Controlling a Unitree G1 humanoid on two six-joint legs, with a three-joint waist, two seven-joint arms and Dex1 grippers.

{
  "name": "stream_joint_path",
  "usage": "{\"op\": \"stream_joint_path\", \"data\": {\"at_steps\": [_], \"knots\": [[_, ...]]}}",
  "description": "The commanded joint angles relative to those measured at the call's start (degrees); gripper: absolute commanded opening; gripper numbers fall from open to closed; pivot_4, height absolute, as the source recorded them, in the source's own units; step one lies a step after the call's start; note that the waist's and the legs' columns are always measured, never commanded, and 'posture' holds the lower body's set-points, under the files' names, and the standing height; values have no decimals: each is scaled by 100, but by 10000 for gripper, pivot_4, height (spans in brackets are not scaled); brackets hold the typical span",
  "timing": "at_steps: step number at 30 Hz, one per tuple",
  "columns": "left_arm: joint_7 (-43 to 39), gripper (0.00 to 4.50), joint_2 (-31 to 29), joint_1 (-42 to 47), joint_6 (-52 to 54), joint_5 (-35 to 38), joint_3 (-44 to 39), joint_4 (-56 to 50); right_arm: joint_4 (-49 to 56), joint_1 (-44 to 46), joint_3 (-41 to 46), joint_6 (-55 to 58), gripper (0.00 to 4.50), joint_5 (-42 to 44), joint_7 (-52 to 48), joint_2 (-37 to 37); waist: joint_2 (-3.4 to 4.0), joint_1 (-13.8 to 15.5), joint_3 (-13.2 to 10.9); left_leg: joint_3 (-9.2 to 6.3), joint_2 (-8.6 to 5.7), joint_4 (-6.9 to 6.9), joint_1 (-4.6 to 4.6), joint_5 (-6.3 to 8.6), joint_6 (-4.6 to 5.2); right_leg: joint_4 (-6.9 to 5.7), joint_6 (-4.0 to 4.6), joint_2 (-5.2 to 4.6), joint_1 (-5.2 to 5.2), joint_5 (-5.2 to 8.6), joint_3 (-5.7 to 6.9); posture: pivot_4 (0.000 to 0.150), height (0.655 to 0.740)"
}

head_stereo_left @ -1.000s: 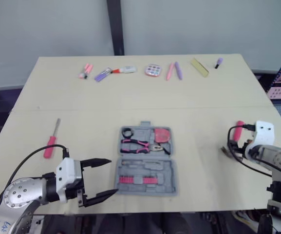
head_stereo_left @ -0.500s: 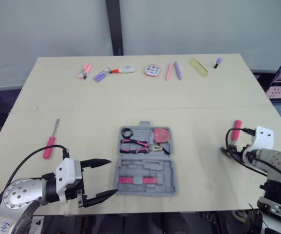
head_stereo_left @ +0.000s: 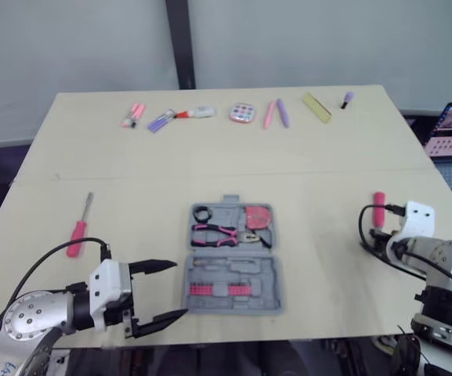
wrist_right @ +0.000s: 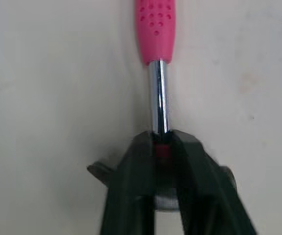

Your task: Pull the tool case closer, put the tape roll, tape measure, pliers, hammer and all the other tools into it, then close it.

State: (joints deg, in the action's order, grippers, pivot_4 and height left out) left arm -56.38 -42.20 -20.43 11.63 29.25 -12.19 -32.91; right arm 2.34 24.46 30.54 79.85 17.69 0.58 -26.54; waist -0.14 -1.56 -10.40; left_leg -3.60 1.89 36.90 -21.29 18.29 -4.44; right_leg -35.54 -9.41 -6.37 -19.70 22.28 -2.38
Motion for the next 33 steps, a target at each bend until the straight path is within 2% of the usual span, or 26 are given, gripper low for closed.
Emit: {"op": "stream_joint_path", "data": {"at_steps": [1,9,14,19,23,26,29,33], "knots": [[-50,45000,11,-42,-130,19,-75,-26,20,-27,47,-35,479,-78,-54,-27,0,-1,0,1,0,0,1,0,0,0,0,0,0,0,-1,1500,7400],[-14,45000,69,-54,-66,132,-142,42,80,-92,-90,-163,479,-37,-193,-87,0,-6,0,2,0,0,2,0,0,0,0,0,1,0,-2,1500,7400],[47,45000,121,-71,74,300,-341,53,293,-35,-475,-97,479,154,-676,-404,7,-12,-4,5,0,-6,2,0,1,0,0,0,-4,0,-4,1500,7400],[-76,45000,-6,-88,128,406,-607,98,581,-41,-1465,-100,479,544,-1786,-1304,34,-11,-24,18,0,-7,0,1,3,-1,0,0,-15,0,-17,1500,7400],[-404,45000,19,-123,-405,291,-904,335,1283,-45,-2730,-628,479,967,-3434,-2600,48,-3,-37,25,0,-5,-5,2,8,0,-2,0,-22,0,-21,1500,7400],[-555,45000,-19,-217,-500,277,-1112,615,1647,157,-3459,-1067,479,1051,-4387,-3309,45,-13,-39,28,1,-3,-7,4,10,2,-2,0,-26,-1,-22,1500,7400],[-798,45000,-45,-342,-749,239,-1387,961,2012,686,-4218,-1353,479,980,-5111,-3684,38,-29,-46,30,1,0,-8,8,16,0,-4,-1,-29,-1,-22,1500,7400],[-1094,45000,-115,-515,-1021,199,-1640,1286,2229,1253,-4888,-1499,479,831,-5594,-3734,30,-16,-51,34,2,-1,-15,8,15,-2,-6,-2,-47,-3,-27,1500,7400]]}}
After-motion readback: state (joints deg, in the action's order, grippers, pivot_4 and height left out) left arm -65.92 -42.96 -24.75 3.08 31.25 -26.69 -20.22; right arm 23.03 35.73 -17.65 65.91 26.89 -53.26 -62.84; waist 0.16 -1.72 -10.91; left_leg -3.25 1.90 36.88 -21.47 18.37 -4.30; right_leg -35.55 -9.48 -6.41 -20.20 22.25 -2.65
